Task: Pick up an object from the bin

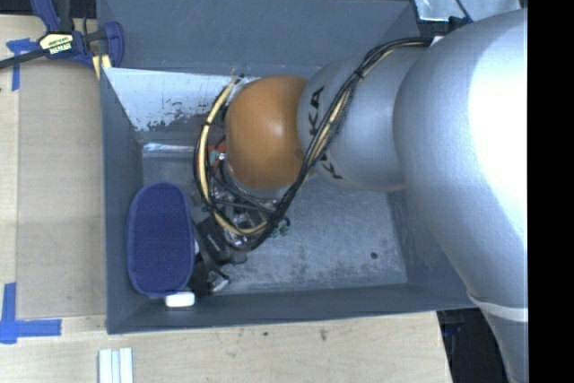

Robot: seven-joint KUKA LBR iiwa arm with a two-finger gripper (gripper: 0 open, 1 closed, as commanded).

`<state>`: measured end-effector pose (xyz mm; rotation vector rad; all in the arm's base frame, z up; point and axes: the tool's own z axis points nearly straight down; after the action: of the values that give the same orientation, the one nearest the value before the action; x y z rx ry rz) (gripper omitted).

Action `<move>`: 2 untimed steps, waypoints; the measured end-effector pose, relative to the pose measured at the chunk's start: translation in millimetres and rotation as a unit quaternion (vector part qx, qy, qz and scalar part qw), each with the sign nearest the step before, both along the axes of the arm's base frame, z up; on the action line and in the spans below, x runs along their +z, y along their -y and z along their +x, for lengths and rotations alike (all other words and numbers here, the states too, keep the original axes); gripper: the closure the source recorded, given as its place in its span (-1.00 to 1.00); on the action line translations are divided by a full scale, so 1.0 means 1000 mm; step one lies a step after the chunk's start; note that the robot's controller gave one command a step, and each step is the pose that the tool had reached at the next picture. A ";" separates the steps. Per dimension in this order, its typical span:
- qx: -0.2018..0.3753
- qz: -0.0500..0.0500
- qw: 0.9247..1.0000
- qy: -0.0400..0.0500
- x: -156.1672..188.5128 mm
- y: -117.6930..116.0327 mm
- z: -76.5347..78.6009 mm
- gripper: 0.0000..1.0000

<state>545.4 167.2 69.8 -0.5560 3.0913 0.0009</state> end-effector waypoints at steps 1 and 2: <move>0.050 -0.001 0.999 0.003 0.001 0.048 0.042 -1.00; 0.051 0.001 0.999 0.004 0.002 0.045 0.042 1.00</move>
Offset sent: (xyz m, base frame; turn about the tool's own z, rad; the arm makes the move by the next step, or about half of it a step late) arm 0.0399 -0.0446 0.0002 -0.1057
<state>587.4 122.6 71.7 -0.7112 3.0518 0.0014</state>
